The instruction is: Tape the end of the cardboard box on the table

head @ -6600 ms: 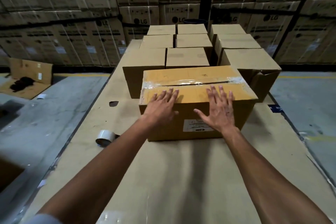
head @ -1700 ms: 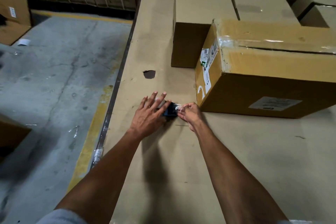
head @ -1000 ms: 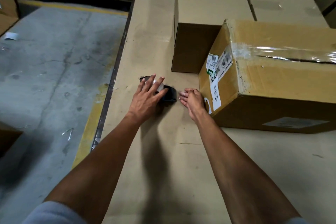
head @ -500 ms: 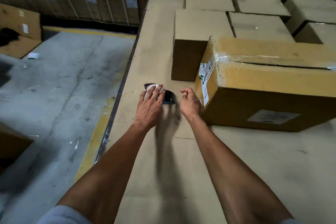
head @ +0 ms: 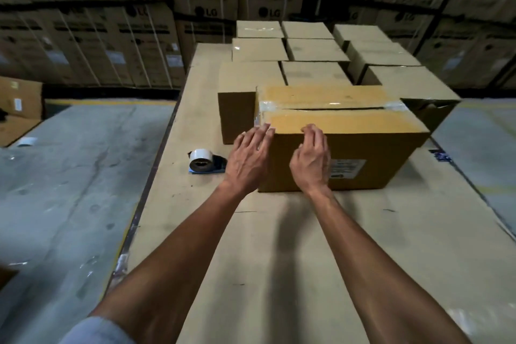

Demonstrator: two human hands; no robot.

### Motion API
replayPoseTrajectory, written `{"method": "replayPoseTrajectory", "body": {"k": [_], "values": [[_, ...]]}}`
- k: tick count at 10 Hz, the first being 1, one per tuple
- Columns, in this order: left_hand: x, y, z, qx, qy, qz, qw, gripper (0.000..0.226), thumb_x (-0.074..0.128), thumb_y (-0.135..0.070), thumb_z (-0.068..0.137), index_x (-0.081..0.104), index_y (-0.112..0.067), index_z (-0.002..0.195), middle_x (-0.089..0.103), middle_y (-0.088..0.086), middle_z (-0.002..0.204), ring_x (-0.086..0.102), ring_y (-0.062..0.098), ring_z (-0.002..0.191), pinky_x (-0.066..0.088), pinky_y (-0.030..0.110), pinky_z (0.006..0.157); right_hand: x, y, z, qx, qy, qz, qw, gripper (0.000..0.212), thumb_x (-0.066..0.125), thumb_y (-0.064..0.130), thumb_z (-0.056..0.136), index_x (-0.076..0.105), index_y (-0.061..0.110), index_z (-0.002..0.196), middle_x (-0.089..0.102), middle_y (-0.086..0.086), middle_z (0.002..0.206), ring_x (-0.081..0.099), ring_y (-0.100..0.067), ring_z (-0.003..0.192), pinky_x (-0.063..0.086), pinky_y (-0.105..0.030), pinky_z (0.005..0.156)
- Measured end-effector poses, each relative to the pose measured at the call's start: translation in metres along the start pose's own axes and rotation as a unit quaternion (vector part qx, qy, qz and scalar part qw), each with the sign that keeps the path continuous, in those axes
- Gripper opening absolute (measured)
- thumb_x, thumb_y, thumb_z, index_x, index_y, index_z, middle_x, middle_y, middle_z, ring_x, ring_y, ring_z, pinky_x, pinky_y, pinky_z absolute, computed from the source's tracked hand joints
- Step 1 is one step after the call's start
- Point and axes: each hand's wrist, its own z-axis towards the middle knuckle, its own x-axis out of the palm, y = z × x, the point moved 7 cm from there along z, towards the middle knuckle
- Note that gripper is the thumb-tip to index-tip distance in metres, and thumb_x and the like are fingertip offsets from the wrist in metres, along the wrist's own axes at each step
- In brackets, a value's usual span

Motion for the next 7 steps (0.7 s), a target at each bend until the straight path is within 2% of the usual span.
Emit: {"method": "replayPoseTrajectory", "body": {"k": [1, 2, 3, 4, 5, 6, 7], "values": [[0.023, -0.034, 0.006, 0.01, 0.067, 0.029, 0.997, 0.079, 0.052, -0.025, 0.106, 0.011, -0.017, 0.172, 0.007, 0.004, 0.181, 0.008, 0.028, 0.167, 0.01, 0.054, 0.135, -0.01, -0.066, 0.004, 0.041, 0.114, -0.098, 0.988, 0.078, 0.054, 0.014, 0.099, 0.015, 0.014, 0.166, 0.008, -0.011, 0.176, 0.005, -0.029, 0.163, 0.005, -0.048, 0.132], [0.041, -0.05, 0.01, -0.035, 0.123, 0.061, 0.99, 0.086, 0.049, -0.03, 0.11, -0.01, -0.018, 0.171, -0.017, 0.003, 0.179, -0.017, 0.028, 0.165, -0.008, 0.054, 0.132, -0.015, -0.121, 0.009, 0.044, 0.236, -0.183, 0.953, 0.087, 0.05, 0.027, 0.105, -0.012, 0.021, 0.166, -0.021, -0.005, 0.173, -0.018, -0.029, 0.16, -0.004, -0.057, 0.13], [0.043, -0.061, 0.007, -0.073, 0.155, 0.081, 0.982, 0.092, 0.05, -0.033, 0.11, -0.018, -0.017, 0.169, -0.026, 0.004, 0.177, -0.024, 0.029, 0.163, -0.007, 0.055, 0.133, -0.026, -0.15, 0.014, 0.022, 0.279, -0.203, 0.938, 0.087, 0.048, 0.035, 0.107, -0.017, 0.026, 0.165, -0.021, -0.003, 0.173, -0.016, -0.03, 0.161, 0.001, -0.063, 0.129], [0.038, -0.066, 0.009, -0.098, 0.183, 0.097, 0.973, 0.099, 0.057, -0.03, 0.107, -0.018, -0.018, 0.169, -0.027, 0.003, 0.177, -0.025, 0.029, 0.163, -0.004, 0.06, 0.133, -0.035, -0.158, 0.016, 0.007, 0.297, -0.171, 0.939, 0.087, 0.048, 0.031, 0.108, -0.019, 0.028, 0.164, -0.023, -0.004, 0.172, -0.015, -0.029, 0.161, 0.002, -0.063, 0.129], [0.023, -0.079, 0.011, -0.128, 0.19, 0.089, 0.969, 0.088, 0.05, -0.031, 0.11, -0.011, -0.017, 0.171, -0.015, 0.004, 0.18, -0.015, 0.028, 0.166, 0.0, 0.061, 0.133, -0.045, -0.155, 0.013, -0.014, 0.319, -0.151, 0.936, 0.084, 0.046, 0.035, 0.108, -0.016, 0.025, 0.164, -0.023, -0.007, 0.172, -0.014, -0.028, 0.161, 0.002, -0.062, 0.129], [0.003, -0.094, 0.01, -0.162, 0.15, 0.059, 0.974, 0.079, 0.042, -0.043, 0.113, -0.002, -0.015, 0.172, -0.001, 0.008, 0.181, -0.004, 0.027, 0.167, 0.002, 0.058, 0.134, -0.066, -0.152, 0.017, -0.026, 0.269, -0.112, 0.956, 0.087, 0.045, 0.04, 0.108, -0.019, 0.019, 0.163, -0.023, -0.007, 0.172, -0.018, -0.026, 0.16, 0.003, -0.058, 0.131], [-0.018, -0.108, 0.013, -0.153, 0.109, 0.07, 0.98, 0.08, 0.038, -0.056, 0.111, 0.004, -0.016, 0.172, 0.005, 0.008, 0.181, 0.002, 0.027, 0.167, 0.003, 0.056, 0.134, -0.104, -0.147, 0.027, -0.047, 0.168, -0.075, 0.982, 0.09, 0.042, 0.045, 0.108, -0.023, 0.016, 0.163, -0.026, -0.006, 0.171, -0.022, -0.024, 0.159, -0.004, -0.052, 0.131]]}}
